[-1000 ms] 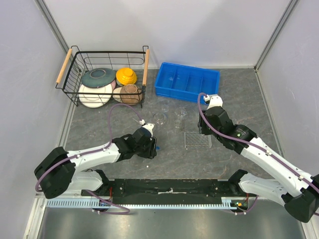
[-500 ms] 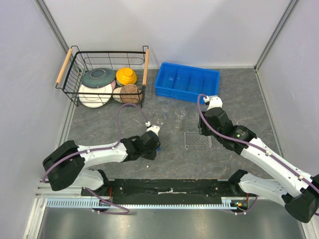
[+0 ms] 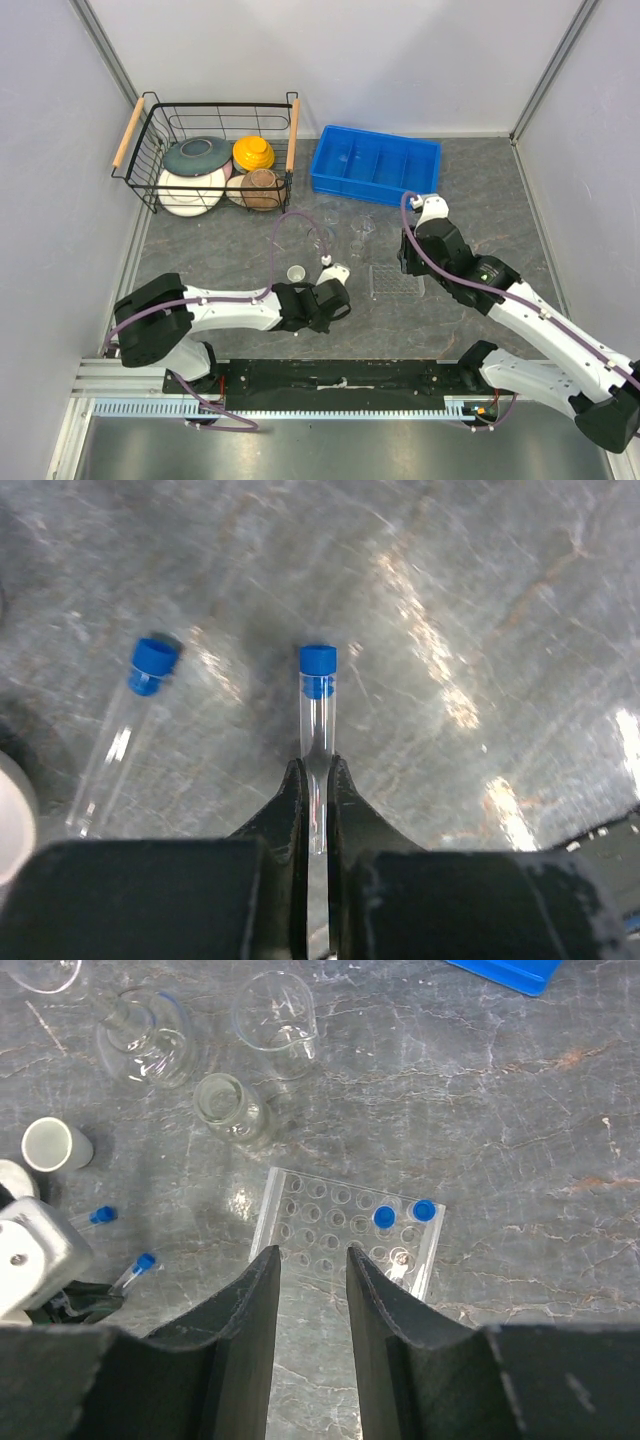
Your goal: Organize the chemistry lab equipment
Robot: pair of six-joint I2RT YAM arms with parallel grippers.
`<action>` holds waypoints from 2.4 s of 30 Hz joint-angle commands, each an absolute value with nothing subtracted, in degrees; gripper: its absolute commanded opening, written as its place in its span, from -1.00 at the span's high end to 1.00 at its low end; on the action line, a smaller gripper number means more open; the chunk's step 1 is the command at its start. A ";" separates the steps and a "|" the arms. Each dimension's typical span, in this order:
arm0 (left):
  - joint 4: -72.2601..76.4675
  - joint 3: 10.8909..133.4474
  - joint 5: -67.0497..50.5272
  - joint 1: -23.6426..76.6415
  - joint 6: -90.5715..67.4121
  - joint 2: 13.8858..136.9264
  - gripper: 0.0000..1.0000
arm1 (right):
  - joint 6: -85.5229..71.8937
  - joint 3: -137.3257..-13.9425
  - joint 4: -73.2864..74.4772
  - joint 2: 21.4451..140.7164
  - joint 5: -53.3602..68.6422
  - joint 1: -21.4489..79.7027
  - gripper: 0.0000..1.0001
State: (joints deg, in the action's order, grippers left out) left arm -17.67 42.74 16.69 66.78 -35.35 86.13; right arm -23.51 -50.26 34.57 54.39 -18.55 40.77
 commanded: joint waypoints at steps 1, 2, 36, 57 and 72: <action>-20.92 46.49 16.09 69.43 -36.31 85.70 0.96 | -22.24 -51.77 35.24 52.21 -14.43 41.22 0.21; -20.74 47.28 14.95 69.96 -35.86 84.21 0.96 | -22.15 -51.68 35.42 51.42 -13.54 41.22 0.20; 16.87 30.41 -40.69 61.09 -26.80 54.85 0.96 | -33.57 -36.04 14.60 38.58 43.59 41.22 -0.13; 21.62 29.80 -44.74 56.69 -28.65 56.16 0.96 | -36.83 -35.07 9.84 38.67 43.60 45.61 0.52; -2.07 36.29 -27.79 56.69 -27.60 56.08 -0.96 | -27.33 -43.15 28.99 43.05 15.24 46.05 1.00</action>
